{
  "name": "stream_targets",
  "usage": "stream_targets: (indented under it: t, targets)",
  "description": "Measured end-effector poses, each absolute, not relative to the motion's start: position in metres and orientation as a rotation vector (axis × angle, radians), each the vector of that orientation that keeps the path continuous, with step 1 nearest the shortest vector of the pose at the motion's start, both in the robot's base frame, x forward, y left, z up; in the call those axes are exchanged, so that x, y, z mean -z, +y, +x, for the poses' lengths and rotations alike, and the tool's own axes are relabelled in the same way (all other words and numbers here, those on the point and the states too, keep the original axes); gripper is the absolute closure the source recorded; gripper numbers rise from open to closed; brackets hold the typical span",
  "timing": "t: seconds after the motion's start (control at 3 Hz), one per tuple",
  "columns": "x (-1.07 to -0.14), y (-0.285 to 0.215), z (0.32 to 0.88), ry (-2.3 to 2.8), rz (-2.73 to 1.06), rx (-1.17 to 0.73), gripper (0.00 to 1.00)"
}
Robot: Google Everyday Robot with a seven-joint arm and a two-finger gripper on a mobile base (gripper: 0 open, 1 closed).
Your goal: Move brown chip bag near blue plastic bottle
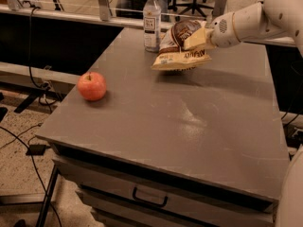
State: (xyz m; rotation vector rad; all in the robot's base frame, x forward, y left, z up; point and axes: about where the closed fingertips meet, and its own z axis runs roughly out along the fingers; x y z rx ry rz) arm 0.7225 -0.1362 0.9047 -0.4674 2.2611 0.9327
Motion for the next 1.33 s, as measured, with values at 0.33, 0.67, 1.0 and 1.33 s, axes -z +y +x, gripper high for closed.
stream_targets:
  t: [0.33, 0.67, 1.0, 1.33]
  targets:
    - [-0.9025, -0.1329, 0.7238, 2.259, -0.464, -0.941, 0.64]
    - [-0.9005, -0.1300, 0.7243, 2.261, -0.468, -0.946, 0.41]
    - [-0.8985, -0.1270, 0.7248, 2.263, -0.472, -0.950, 0.18]
    - [-0.8965, -0.1239, 0.7254, 2.266, -0.476, -0.955, 0.00]
